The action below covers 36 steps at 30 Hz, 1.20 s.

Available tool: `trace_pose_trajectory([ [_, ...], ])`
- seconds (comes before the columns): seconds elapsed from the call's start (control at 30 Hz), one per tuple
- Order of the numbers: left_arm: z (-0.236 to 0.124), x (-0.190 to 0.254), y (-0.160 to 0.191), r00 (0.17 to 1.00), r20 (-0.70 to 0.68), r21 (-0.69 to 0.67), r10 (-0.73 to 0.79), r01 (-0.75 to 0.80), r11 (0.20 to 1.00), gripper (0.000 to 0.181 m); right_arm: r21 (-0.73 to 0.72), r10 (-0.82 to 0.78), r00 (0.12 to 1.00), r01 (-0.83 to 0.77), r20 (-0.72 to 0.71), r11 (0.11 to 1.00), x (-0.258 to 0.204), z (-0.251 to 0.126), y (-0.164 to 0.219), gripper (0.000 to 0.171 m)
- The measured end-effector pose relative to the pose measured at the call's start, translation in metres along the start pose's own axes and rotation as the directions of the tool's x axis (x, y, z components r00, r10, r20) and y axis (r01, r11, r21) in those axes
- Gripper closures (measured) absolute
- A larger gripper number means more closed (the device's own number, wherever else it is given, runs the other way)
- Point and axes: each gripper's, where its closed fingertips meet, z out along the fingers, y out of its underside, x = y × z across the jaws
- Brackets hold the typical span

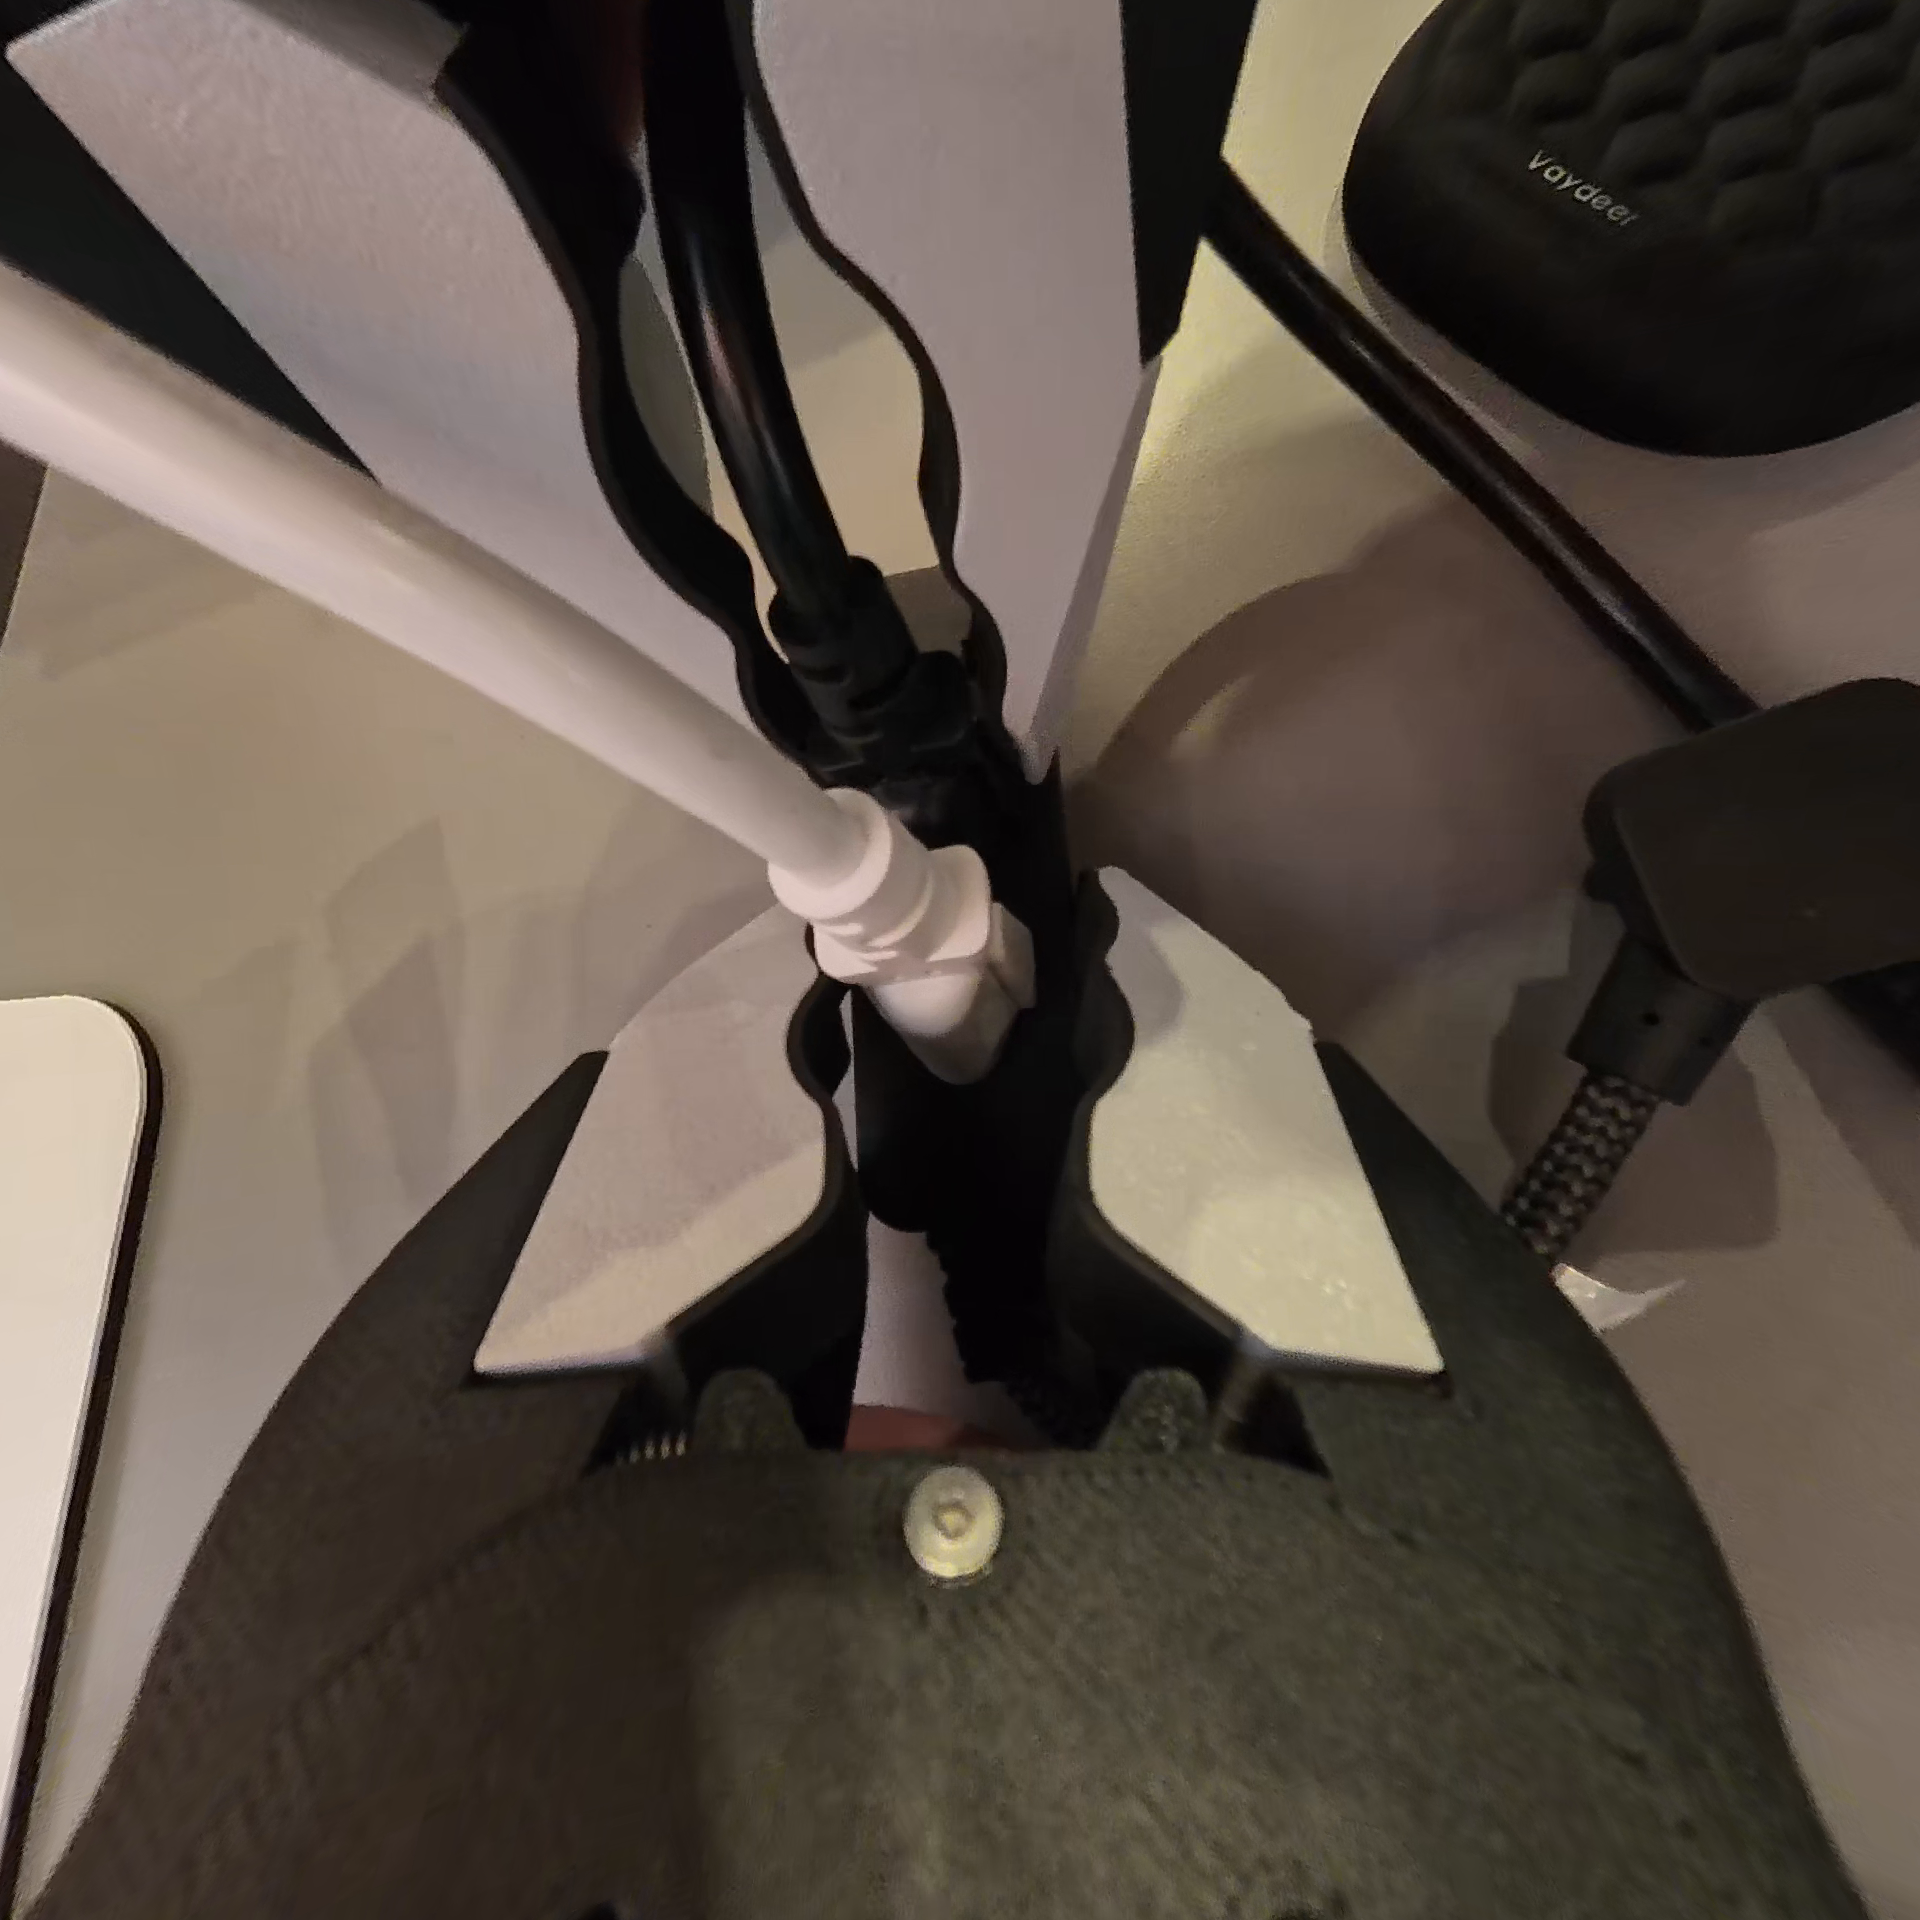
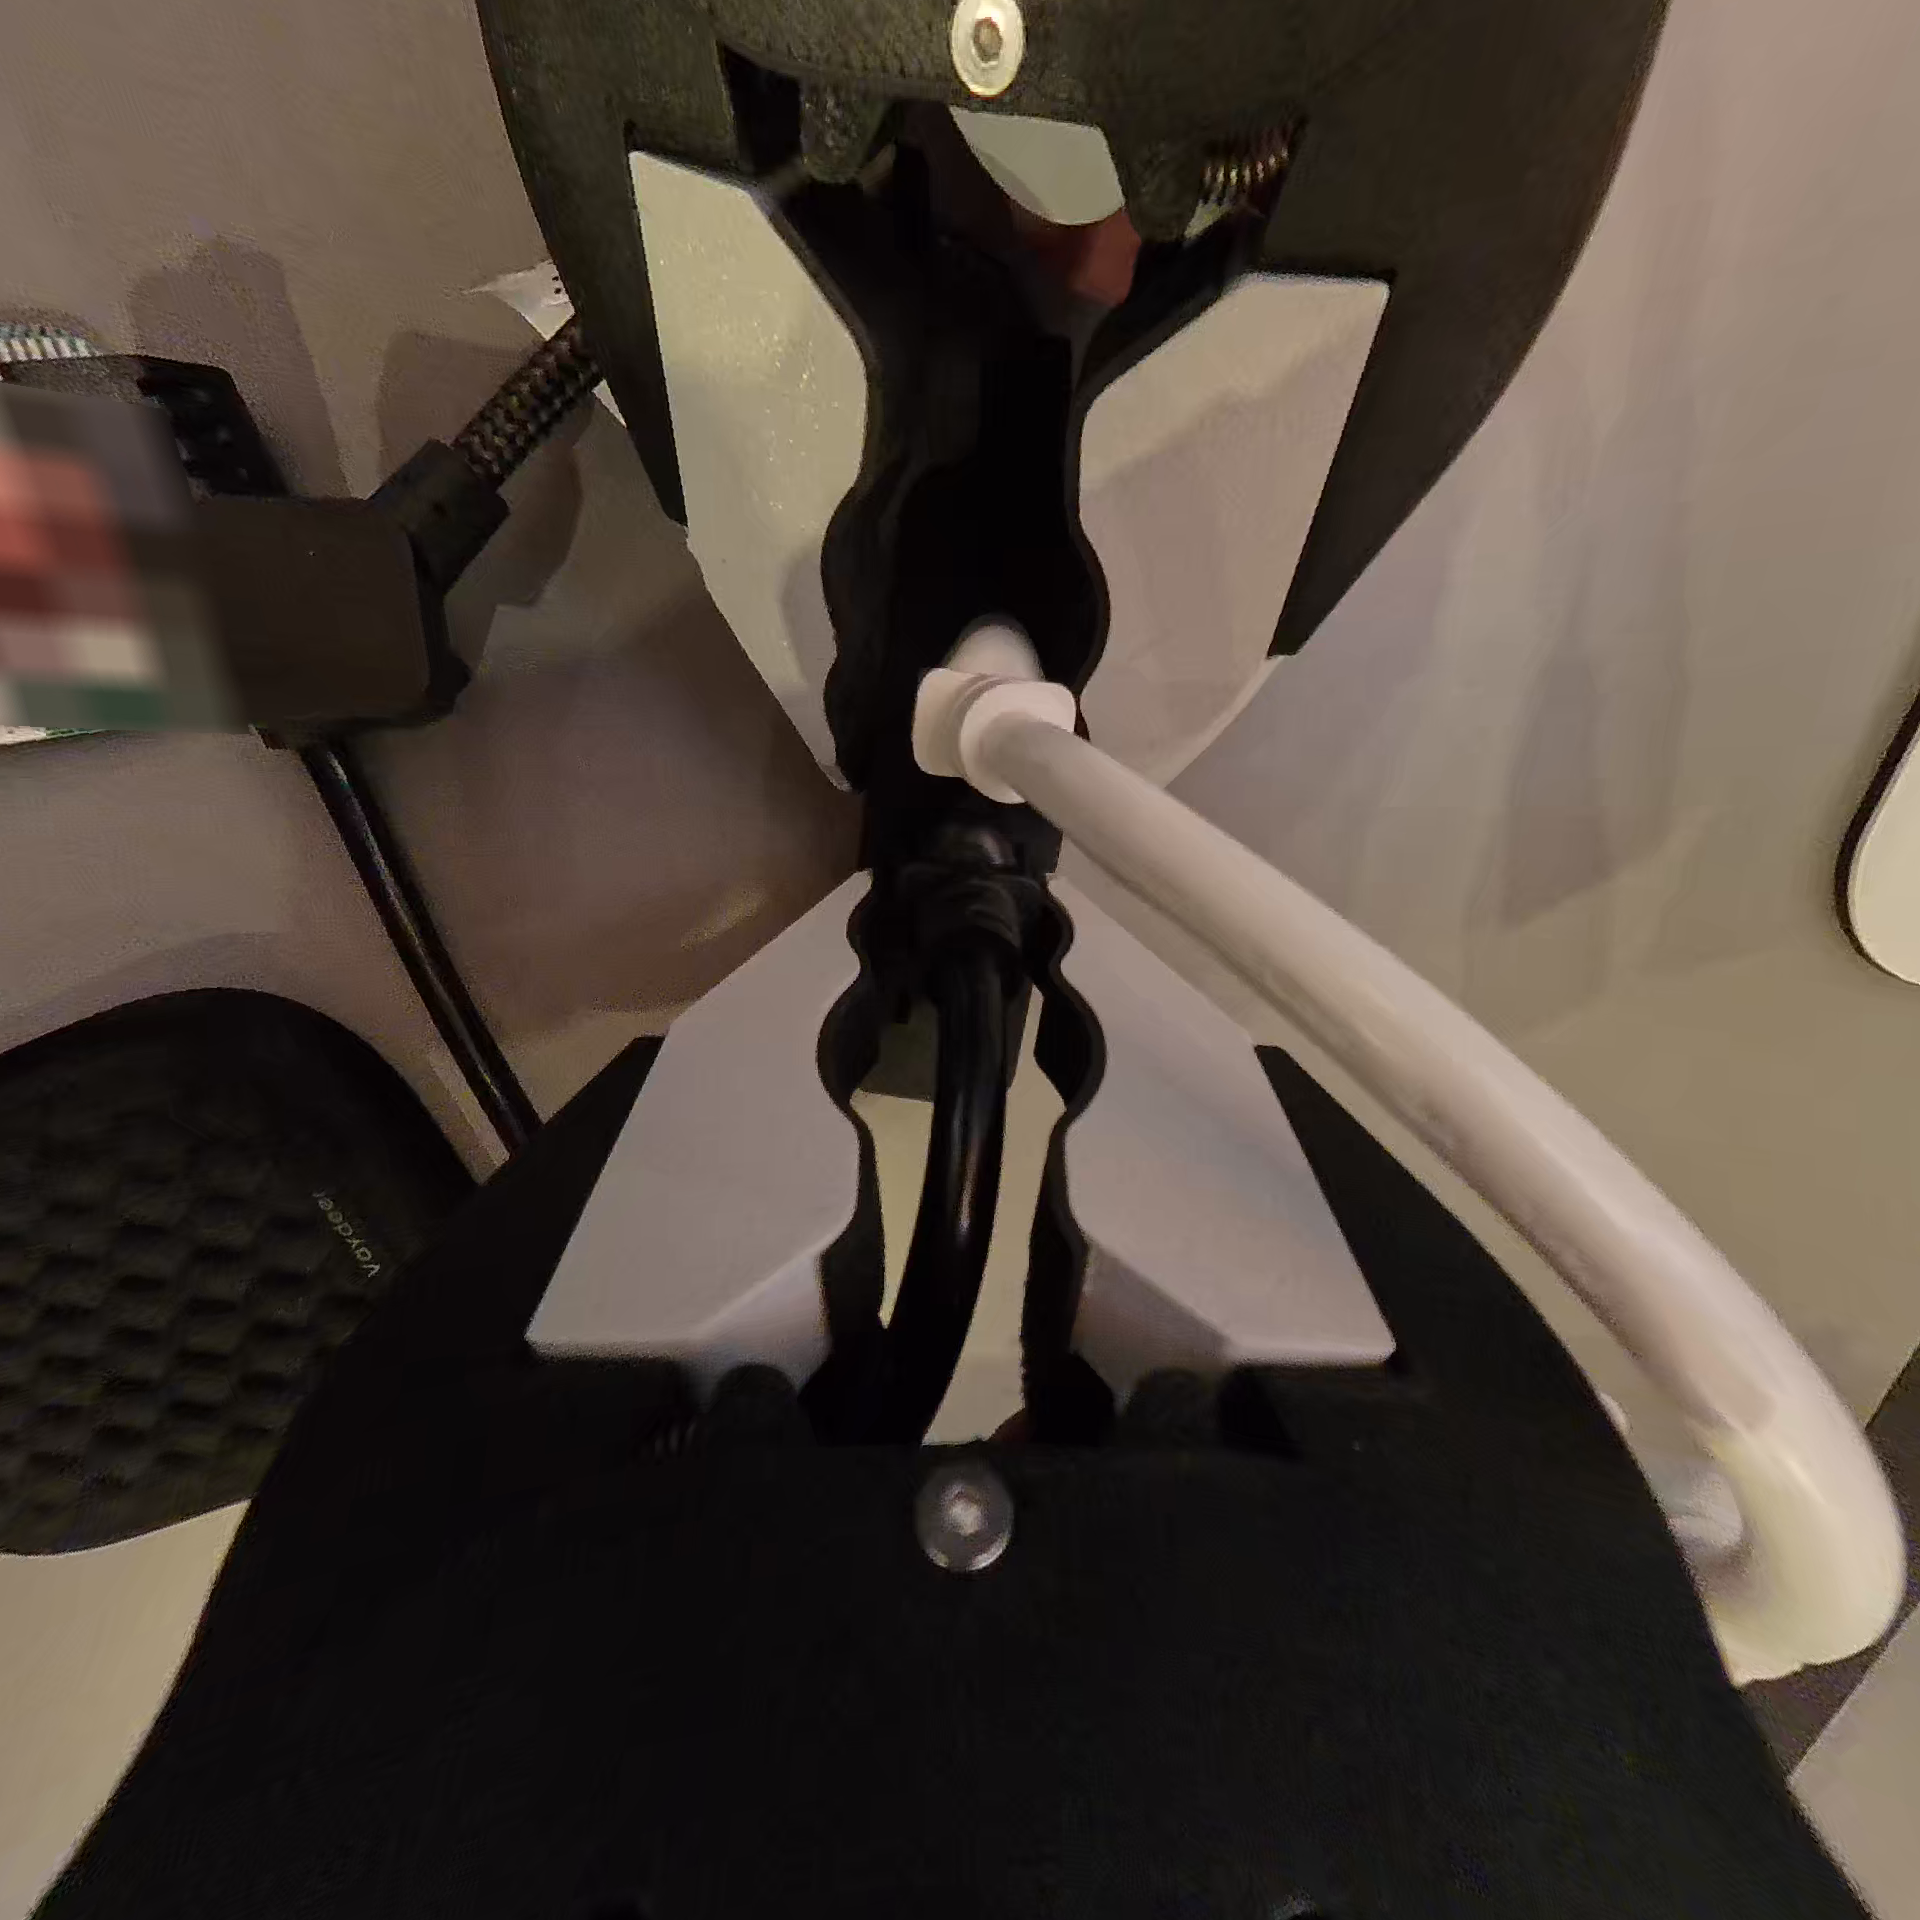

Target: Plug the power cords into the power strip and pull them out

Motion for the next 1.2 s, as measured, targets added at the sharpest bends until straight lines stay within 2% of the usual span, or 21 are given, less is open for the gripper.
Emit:
trace_pose_trajectory([
  [0.63,0.0045,-0.0019,-0.0036,0.999,0.009,0.033,-0.035,0.035,0.999,0.14,0.003,0.035,0.999,-0.035,-0.029,0.999,0.0028,0.0008,-0.0005,0.149],
  [1.1,0.0066,-0.0059,-0.003,0.998,0.05,0.026,-0.045,0.044,0.999,0.138,-0.03,-0.04,0.984,0.036,-0.173,0.999,0.0062,-0.0019,0.0014,0.149],
  [1.2,0.0071,-0.0056,-0.0022,0.998,0.053,0.02,-0.04,0.039,0.999,0.138,-0.01,0.012,0.993,-0.013,-0.119,1.0,0.007,-0.0012,0.0009,0.149],
])
